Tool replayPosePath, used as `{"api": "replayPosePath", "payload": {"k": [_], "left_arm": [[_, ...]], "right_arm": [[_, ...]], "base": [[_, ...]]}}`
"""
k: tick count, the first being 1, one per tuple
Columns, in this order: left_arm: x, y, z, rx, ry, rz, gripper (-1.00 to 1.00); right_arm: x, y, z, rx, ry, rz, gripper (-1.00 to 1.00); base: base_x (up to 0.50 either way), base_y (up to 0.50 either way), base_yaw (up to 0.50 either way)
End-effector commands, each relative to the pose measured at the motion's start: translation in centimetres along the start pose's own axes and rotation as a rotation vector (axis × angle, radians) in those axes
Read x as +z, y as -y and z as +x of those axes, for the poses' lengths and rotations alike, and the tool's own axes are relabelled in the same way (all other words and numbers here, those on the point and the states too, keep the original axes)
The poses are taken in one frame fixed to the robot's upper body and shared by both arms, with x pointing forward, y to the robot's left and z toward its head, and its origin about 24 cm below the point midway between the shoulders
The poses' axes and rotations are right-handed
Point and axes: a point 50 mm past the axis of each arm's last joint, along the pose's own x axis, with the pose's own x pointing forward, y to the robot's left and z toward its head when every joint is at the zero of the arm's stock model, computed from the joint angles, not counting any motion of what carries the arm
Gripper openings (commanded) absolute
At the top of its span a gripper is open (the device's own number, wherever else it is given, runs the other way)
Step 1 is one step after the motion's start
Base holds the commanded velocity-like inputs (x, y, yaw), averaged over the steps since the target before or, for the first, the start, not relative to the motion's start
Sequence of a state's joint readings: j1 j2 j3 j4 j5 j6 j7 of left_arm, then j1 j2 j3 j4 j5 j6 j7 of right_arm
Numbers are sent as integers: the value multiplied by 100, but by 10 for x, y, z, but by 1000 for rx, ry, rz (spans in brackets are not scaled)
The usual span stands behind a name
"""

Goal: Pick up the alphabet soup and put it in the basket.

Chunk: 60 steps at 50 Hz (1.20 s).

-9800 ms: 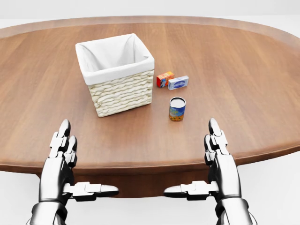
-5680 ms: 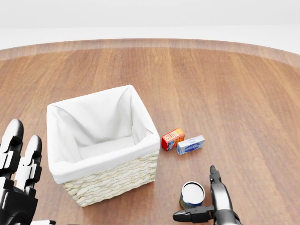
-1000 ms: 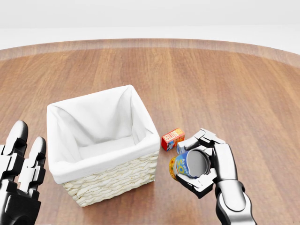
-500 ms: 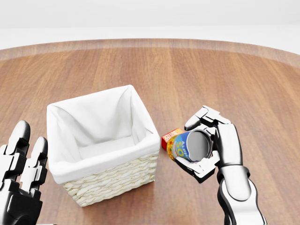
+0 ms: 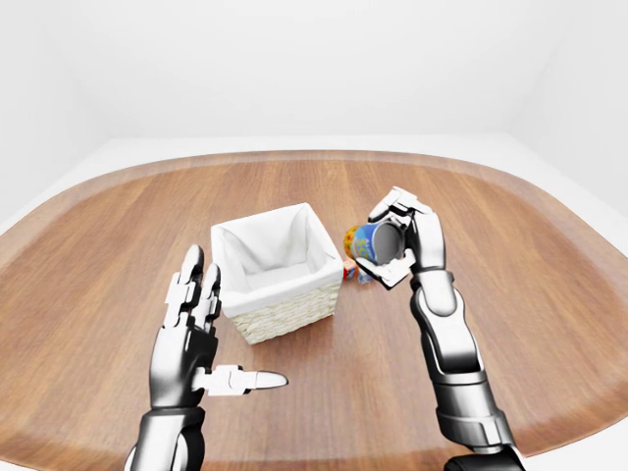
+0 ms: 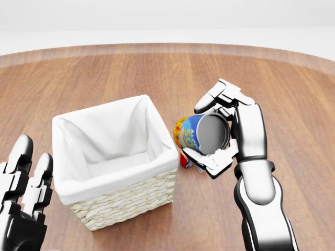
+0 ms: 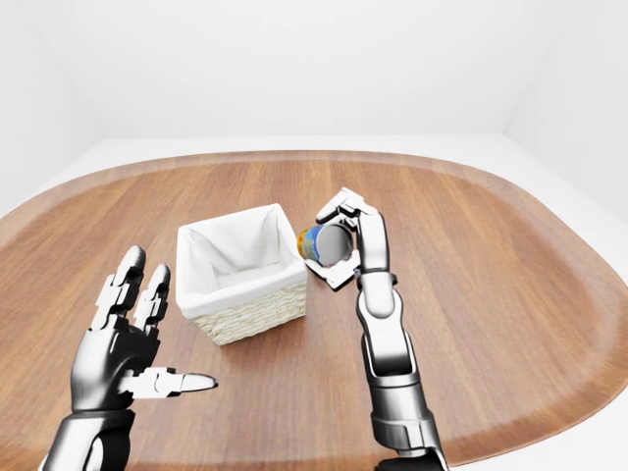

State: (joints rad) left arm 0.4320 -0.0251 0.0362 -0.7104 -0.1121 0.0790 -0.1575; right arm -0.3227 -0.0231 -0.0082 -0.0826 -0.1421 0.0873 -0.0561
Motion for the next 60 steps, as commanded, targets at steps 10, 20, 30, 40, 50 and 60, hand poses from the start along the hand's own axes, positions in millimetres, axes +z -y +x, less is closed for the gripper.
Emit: {"api": "replayPosePath", "payload": {"k": [10,20,30,40,50,60], "left_arm": [[2,-1,-3,-1,5,-4,100],[2,-2,-2,-1,5,-6,100],[4,-2,-4,-4,9,-8,100],[4,-2,-4,-4,9,-8,100],[6,-3,-4,-3,12,-11,100],[8,-4,-7,-2,19,-15,100]], "right_arm": [[50,-24,14,18,192,55,-100],[66,-37,17,37,245,86,-100],[66,-57,27,61,218,98,-100],[59,-81,38,76,150,118,-100],[50,-115,39,101,68,117,-100],[41,-136,43,122,-4,93,-100]], "base": [[0,0,0],[0,0,0],[0,0,0],[0,0,0],[0,0,0],[0,0,0]]}}
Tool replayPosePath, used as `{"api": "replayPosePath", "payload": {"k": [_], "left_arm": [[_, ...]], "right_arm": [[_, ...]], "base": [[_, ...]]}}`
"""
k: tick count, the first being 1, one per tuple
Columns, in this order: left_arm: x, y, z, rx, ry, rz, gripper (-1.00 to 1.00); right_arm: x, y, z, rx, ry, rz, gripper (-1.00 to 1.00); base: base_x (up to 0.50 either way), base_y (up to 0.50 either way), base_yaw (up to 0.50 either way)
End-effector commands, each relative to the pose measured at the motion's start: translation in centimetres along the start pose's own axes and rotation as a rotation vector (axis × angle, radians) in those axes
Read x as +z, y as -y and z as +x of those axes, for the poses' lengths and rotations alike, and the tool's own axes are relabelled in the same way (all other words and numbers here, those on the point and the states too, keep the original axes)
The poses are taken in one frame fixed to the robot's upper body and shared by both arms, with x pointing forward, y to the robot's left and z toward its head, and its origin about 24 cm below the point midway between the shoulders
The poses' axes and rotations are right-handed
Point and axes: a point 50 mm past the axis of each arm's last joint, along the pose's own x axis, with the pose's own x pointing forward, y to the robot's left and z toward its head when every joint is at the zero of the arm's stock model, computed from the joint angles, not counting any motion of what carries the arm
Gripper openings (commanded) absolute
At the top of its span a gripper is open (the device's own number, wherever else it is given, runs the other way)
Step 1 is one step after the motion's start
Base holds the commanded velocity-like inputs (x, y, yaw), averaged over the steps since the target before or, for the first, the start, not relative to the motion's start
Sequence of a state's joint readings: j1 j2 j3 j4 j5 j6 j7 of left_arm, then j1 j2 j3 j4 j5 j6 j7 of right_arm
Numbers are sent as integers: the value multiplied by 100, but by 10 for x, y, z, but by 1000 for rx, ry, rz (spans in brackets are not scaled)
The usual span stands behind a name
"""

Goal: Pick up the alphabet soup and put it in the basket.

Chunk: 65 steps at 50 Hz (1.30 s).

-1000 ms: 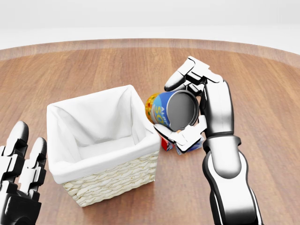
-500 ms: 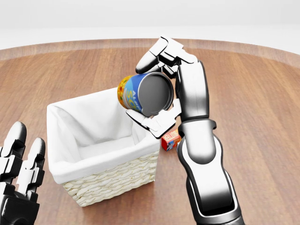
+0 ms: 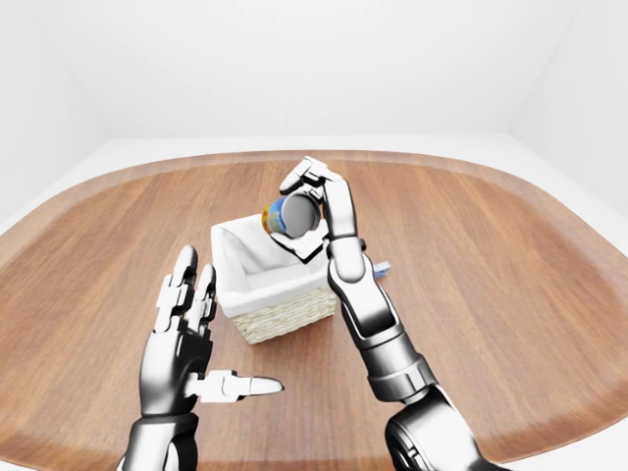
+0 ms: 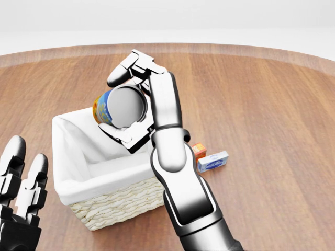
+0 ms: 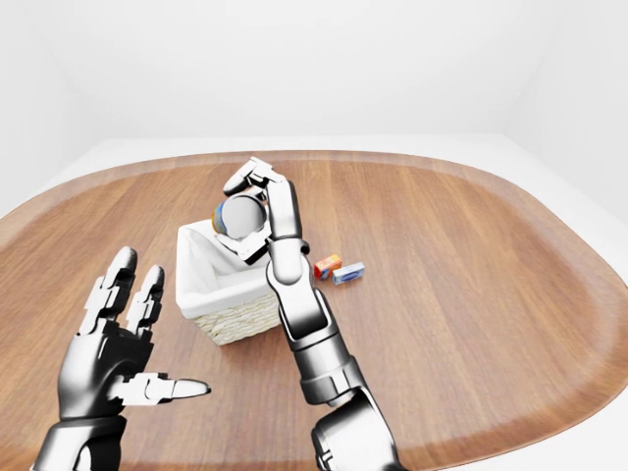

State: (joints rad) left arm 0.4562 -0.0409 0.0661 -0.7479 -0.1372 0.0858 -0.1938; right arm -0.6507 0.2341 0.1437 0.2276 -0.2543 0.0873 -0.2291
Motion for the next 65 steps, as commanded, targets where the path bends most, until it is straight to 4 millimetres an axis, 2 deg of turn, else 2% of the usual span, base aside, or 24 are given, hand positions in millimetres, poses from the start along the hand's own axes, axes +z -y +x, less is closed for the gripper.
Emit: {"api": "replayPosePath", "payload": {"k": [1,9,16,24,29,35,65], "left_arm": [[3,-1,-2,0,7,-3,100],[4,-1,-3,-1,10,-4,100],[4,-1,-4,-1,11,-6,100],[4,-1,-3,0,11,-6,100],[3,-1,-3,-2,10,-4,100],[3,-1,-4,-3,10,-5,100],[8,-4,-5,-1,28,-8,100]], "right_arm": [[-8,-26,6,7,-75,4,-100],[-12,-35,14,8,-116,-5,-100],[-17,-42,12,16,-141,-30,-100],[-32,-51,9,19,-203,-89,-100],[-50,-59,5,15,-286,-161,-100],[-62,-60,1,13,-331,-215,-100],[-67,-63,5,13,-331,-264,-100]], "base": [[0,0,0],[0,0,0],[0,0,0],[0,0,0],[0,0,0],[0,0,0],[0,0,0]]}}
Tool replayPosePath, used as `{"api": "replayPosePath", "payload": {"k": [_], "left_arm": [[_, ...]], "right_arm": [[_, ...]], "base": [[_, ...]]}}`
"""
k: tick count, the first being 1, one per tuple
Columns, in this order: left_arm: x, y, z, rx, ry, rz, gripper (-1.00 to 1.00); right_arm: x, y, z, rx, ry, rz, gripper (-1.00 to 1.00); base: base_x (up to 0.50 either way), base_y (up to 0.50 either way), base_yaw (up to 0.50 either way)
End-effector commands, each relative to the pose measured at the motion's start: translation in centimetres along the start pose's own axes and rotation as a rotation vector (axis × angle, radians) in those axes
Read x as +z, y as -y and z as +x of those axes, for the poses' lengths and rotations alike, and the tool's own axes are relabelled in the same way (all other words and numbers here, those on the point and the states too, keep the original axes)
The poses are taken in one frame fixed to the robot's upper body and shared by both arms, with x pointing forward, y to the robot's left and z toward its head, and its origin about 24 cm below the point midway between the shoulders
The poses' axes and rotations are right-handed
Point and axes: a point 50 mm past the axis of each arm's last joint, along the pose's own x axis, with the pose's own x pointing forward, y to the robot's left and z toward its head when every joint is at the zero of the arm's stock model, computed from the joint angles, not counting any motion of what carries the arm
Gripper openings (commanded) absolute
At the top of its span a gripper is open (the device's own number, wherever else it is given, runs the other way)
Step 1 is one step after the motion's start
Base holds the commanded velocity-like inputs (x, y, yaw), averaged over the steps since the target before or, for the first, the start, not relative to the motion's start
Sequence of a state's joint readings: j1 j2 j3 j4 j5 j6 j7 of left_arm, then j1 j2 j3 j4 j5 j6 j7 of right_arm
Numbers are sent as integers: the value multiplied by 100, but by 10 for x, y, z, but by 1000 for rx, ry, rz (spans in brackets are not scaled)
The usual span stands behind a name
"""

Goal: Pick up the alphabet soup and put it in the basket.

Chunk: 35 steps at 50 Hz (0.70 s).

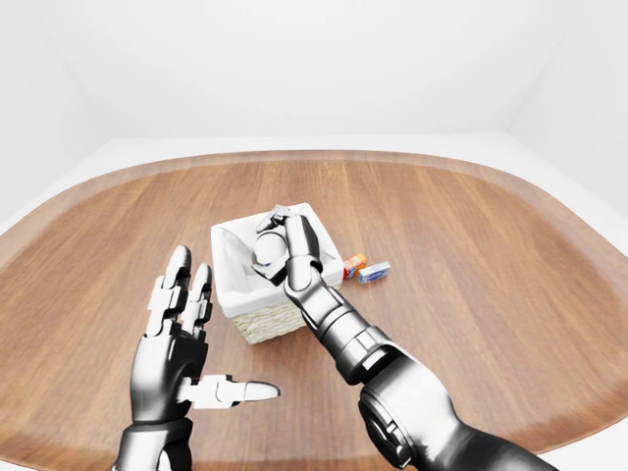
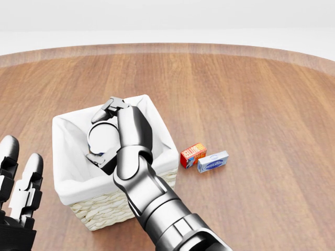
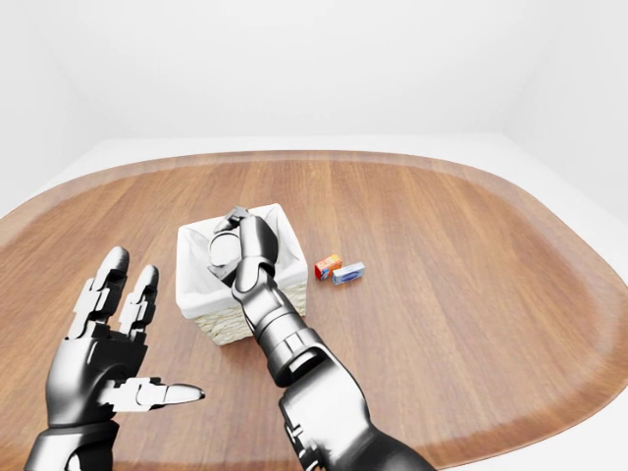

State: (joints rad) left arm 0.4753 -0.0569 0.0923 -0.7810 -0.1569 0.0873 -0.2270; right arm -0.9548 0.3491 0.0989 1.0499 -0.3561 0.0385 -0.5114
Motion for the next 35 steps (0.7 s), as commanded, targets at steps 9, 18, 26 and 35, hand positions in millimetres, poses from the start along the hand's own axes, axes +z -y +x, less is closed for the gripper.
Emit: {"api": "replayPosePath", "payload": {"k": [9,18,26,35], "left_arm": [[1,-1,-1,2,6,-2,100],[0,0,0,1,1,-2,100],[0,0,0,0,0,-1,100],[0,-1,0,0,-1,-2,100]], "right_arm": [[3,-1,1,-3,18,4,100],[3,0,1,-5,20,0,100],[2,-1,0,-4,23,-4,100],[1,-1,0,-2,23,-7,100]], "base": [[0,0,0],[0,0,0],[0,0,0],[0,0,0]]}}
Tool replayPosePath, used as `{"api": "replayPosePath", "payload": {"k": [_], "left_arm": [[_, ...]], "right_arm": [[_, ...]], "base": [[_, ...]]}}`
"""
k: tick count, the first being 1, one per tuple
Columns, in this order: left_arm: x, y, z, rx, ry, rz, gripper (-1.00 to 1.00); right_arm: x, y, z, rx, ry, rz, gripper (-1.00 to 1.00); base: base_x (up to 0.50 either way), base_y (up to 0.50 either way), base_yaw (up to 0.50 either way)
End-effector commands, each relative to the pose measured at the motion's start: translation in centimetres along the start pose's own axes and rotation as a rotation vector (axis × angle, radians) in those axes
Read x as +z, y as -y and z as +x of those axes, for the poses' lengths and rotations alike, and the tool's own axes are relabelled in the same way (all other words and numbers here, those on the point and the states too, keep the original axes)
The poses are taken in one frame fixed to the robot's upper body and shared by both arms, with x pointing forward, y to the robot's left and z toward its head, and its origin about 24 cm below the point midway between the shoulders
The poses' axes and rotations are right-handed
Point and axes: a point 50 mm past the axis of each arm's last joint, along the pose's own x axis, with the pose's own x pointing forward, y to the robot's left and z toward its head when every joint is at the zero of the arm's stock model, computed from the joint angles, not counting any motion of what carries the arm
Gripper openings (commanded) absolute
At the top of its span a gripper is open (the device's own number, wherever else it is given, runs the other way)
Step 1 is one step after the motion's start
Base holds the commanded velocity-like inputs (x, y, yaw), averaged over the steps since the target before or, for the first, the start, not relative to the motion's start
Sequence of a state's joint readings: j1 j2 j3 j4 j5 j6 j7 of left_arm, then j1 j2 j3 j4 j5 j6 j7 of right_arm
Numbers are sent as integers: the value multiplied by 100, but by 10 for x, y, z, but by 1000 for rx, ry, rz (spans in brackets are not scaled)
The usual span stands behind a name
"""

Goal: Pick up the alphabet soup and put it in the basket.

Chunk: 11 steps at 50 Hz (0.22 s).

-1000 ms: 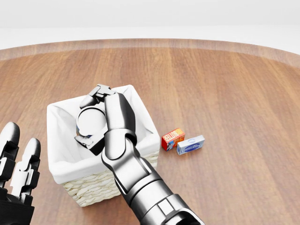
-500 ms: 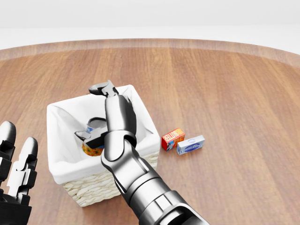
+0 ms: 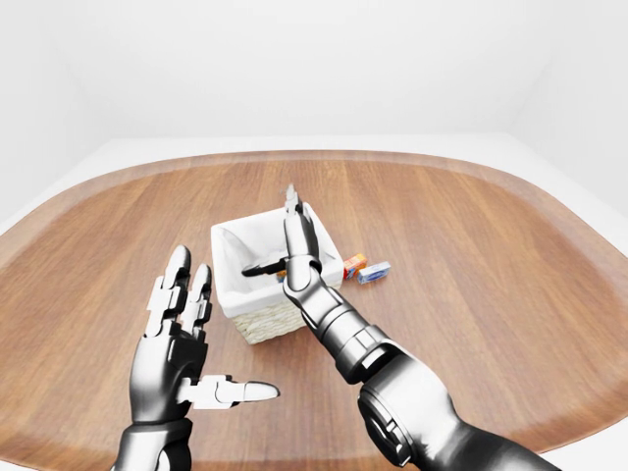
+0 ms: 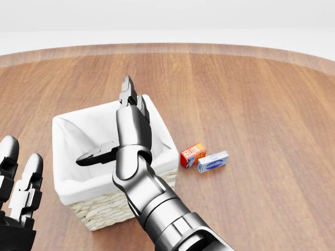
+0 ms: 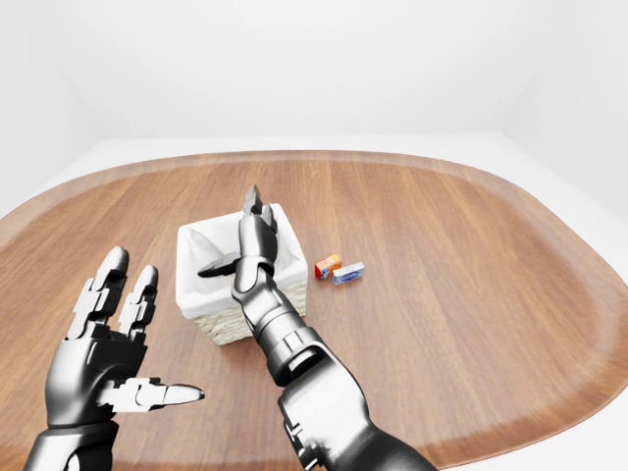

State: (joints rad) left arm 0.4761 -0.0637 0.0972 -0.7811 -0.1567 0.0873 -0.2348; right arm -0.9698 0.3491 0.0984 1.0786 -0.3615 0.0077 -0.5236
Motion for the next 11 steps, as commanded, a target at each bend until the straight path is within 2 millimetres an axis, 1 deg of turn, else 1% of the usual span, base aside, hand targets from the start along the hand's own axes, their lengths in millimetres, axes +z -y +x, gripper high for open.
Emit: {"api": "replayPosePath", "payload": {"k": [1,11], "left_arm": [[0,0,0,0,-1,-1,100],[-1,0,0,-1,-4,0,100]], "right_arm": [[-1,-1,0,3,2,-5,100],[-3,-1,-1,6,-1,-6,100]], "base": [[0,0,0],[0,0,0]]}}
